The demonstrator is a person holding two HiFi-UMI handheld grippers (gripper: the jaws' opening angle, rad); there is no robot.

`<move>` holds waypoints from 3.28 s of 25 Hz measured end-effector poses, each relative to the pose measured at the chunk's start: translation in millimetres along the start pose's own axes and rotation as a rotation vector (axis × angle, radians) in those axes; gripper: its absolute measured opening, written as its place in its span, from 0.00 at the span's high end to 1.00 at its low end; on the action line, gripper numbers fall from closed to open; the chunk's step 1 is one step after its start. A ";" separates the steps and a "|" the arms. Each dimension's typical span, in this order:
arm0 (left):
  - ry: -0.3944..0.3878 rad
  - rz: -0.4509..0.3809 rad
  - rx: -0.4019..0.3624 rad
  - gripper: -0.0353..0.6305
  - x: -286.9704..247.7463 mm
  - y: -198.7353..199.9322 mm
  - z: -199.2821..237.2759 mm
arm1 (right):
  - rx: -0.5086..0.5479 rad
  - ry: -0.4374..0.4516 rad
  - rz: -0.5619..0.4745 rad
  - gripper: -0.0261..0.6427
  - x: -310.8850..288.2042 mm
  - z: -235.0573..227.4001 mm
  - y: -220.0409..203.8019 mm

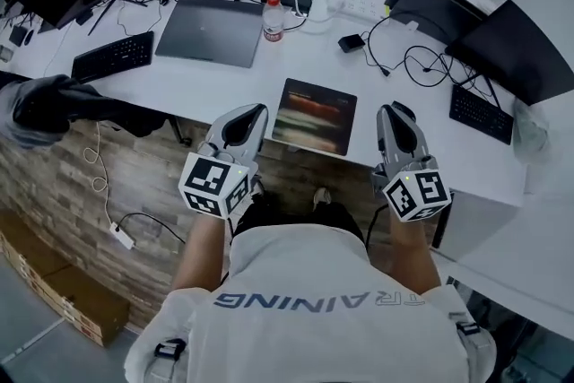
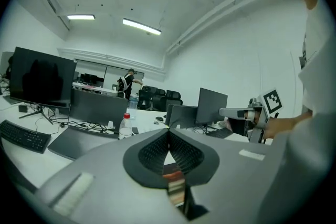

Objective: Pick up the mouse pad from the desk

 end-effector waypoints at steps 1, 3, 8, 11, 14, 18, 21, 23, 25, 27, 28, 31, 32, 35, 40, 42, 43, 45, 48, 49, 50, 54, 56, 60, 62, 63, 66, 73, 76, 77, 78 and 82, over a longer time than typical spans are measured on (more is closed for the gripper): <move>-0.016 0.004 -0.001 0.94 -1.2 0.6 3.4 | -0.005 -0.012 0.003 0.94 0.3 3.5 -2.2; -0.040 0.008 -0.003 0.92 -1.5 0.2 5.7 | -0.017 -0.029 0.013 0.94 2.9 7.7 -8.0; -0.066 0.086 -0.020 0.81 -16.8 -17.0 1.3 | -0.042 -0.062 0.016 0.94 9.0 -7.0 -9.9; -0.067 0.178 -0.051 0.74 -30.0 -41.8 -4.2 | -0.063 -0.068 0.035 0.94 13.4 -19.5 -17.3; -0.085 0.275 -0.065 0.66 -45.3 -68.6 -7.8 | -0.087 -0.072 0.050 0.94 17.2 -27.0 -28.1; -0.109 0.436 -0.098 0.54 -68.1 -119.9 -8.8 | -0.102 -0.060 0.065 0.94 20.9 -32.4 -39.0; -0.120 0.548 -0.152 0.47 -80.4 -160.3 -6.1 | -0.108 -0.061 0.075 0.94 21.4 -34.7 -43.8; -0.121 0.608 -0.177 0.45 -86.7 -183.6 -3.7 | -0.113 -0.063 0.081 0.94 21.8 -35.5 -46.4; -0.120 0.665 -0.181 0.43 -91.5 -205.4 -1.2 | -0.118 -0.066 0.090 0.94 22.8 -36.3 -50.4; -0.131 0.715 -0.181 0.43 -96.1 -224.1 -0.3 | -0.123 -0.069 0.100 0.94 23.9 -36.9 -54.1; -0.139 0.734 -0.185 0.43 -98.4 -231.8 -0.4 | -0.124 -0.072 0.105 0.94 24.4 -36.8 -55.3; -0.142 0.770 -0.205 0.43 -103.3 -248.4 2.6 | -0.127 -0.078 0.116 0.94 24.1 -34.1 -57.7; -0.142 0.781 -0.209 0.43 -103.9 -253.1 3.7 | -0.127 -0.078 0.119 0.94 23.9 -33.1 -58.3; -0.145 0.797 -0.217 0.44 -104.8 -264.6 3.2 | -0.127 -0.078 0.127 0.94 24.0 -32.4 -58.7; -0.137 0.782 -0.209 0.45 -104.1 -266.4 3.0 | -0.135 -0.085 0.137 0.94 22.3 -31.3 -61.6; -0.128 0.793 -0.203 0.47 -105.0 -265.8 2.9 | -0.139 -0.082 0.141 0.94 20.3 -30.6 -63.0; -0.123 0.798 -0.198 0.49 -105.9 -265.4 2.3 | -0.143 -0.079 0.142 0.94 19.3 -30.0 -62.9; -0.110 0.804 -0.186 0.57 -107.9 -264.5 0.5 | -0.150 -0.070 0.141 0.94 17.5 -28.1 -60.5; -0.104 0.811 -0.173 0.64 -109.1 -263.2 -2.2 | -0.145 -0.056 0.139 0.94 16.0 -25.9 -55.7; -0.104 0.814 -0.169 0.66 -109.2 -262.6 -2.8 | -0.145 -0.056 0.139 0.94 16.1 -26.3 -55.3; -0.104 0.813 -0.164 0.71 -109.4 -261.8 -3.1 | -0.147 -0.059 0.139 0.94 16.4 -27.5 -55.6; -0.116 0.760 -0.139 0.88 -111.4 -253.0 -5.8 | -0.156 -0.075 0.141 0.94 19.5 -34.2 -58.3; -0.134 0.726 -0.120 0.90 -111.2 -245.7 -8.0 | -0.156 -0.078 0.135 0.94 20.1 -36.8 -58.0; -0.145 0.640 -0.103 0.90 -110.1 -220.9 -15.1 | -0.151 -0.077 0.122 0.94 21.7 -39.3 -54.1; -0.144 0.588 -0.091 0.91 -109.0 -205.1 -18.5 | -0.149 -0.075 0.117 0.94 21.7 -38.7 -50.2; -0.146 0.560 -0.083 0.90 -109.1 -197.7 -19.8 | -0.145 -0.073 0.113 0.94 21.0 -38.4 -47.3; -0.160 0.471 -0.065 0.90 -112.1 -172.2 -22.8 | -0.128 -0.062 0.091 0.94 16.7 -37.7 -36.3; -0.101 0.309 -0.029 0.90 -104.2 -97.7 -27.2 | -0.076 -0.046 0.016 0.94 12.1 -42.9 -3.8; -0.068 0.228 -0.030 0.90 -96.1 -65.6 -30.6 | -0.058 -0.047 -0.012 0.94 11.9 -46.9 10.0; -0.057 0.198 -0.030 0.90 -93.5 -55.1 -31.7 | -0.055 -0.048 -0.019 0.94 11.4 -48.3 14.0; -0.045 0.168 -0.030 0.90 -90.7 -44.8 -32.8 | -0.052 -0.049 -0.025 0.94 10.7 -49.4 17.9; 0.008 0.048 -0.030 0.90 -77.4 -3.1 -34.2 | -0.039 -0.039 -0.058 0.94 7.4 -49.6 33.9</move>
Point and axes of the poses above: the fingertips, and each gripper's own axes: x backward along the fingers, z to its left, y out of its top, the point moved 7 cm from there along x, backward along the fingers, and after that the axes turned 3 degrees about -z, right-handed, at the moved point
